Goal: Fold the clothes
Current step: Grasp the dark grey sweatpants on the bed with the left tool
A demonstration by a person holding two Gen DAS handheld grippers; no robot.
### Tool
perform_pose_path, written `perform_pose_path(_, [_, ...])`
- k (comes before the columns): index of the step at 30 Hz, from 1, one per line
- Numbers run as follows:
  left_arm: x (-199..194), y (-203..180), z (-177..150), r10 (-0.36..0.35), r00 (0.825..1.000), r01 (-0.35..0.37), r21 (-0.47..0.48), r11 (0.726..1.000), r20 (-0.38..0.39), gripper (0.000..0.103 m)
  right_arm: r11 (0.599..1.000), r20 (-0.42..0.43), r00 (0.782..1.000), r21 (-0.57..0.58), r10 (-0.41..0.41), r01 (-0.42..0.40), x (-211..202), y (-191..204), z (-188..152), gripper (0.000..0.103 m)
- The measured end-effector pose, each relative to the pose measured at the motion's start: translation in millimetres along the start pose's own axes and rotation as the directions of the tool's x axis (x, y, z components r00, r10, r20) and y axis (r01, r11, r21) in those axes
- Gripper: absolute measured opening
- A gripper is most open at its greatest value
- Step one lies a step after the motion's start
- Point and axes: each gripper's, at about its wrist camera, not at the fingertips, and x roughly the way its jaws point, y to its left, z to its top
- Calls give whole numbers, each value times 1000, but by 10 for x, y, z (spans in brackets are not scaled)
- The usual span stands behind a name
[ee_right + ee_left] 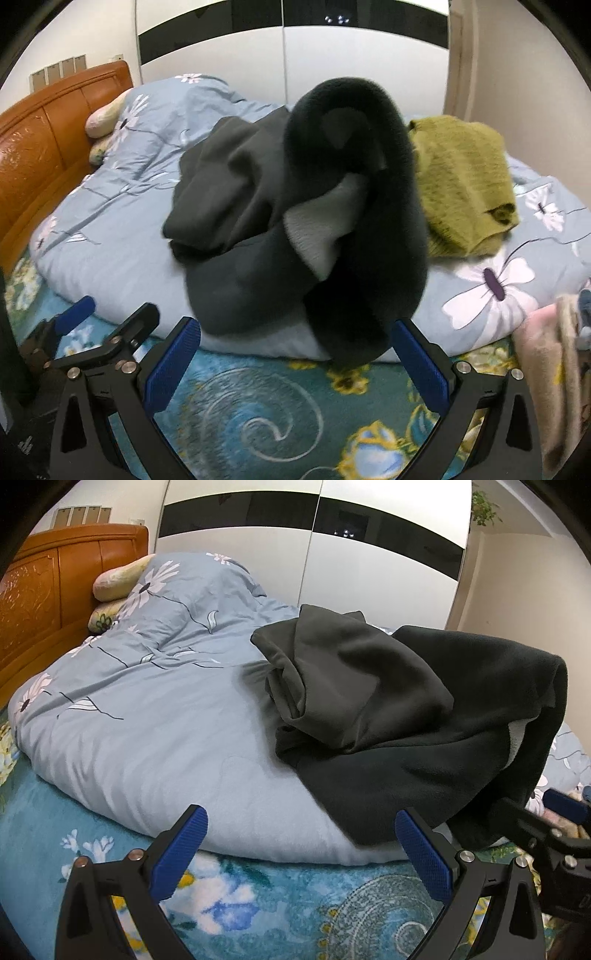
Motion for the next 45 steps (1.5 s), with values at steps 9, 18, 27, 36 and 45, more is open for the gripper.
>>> perform_pose_path(9, [147,-59,27,34,999,-36,41,999,38,103,998,53,997,-13,-53,54,101,-79,42,103])
perform_pose_path(18, [267,-75,77,12,1000,-12,10,1000,22,103,1000,51,998,-21,-22,23,229,-119,62,103])
perform_pose_path(27, [396,-24,183,-53,998,53,1,999,26,103,998,42,998,-45,-41,43,279,-129,69,103])
perform_pose_path(36, [771,237,548,-141,989,128,-234,964,-40,102,997,-4,998,-38,-65,65,237,-246,11,103])
perform_pose_path(45, [1005,452,827,-285,951,197,-468,861,-123,20,995,-19,995,-11,-100,100,-74,-342,33,103])
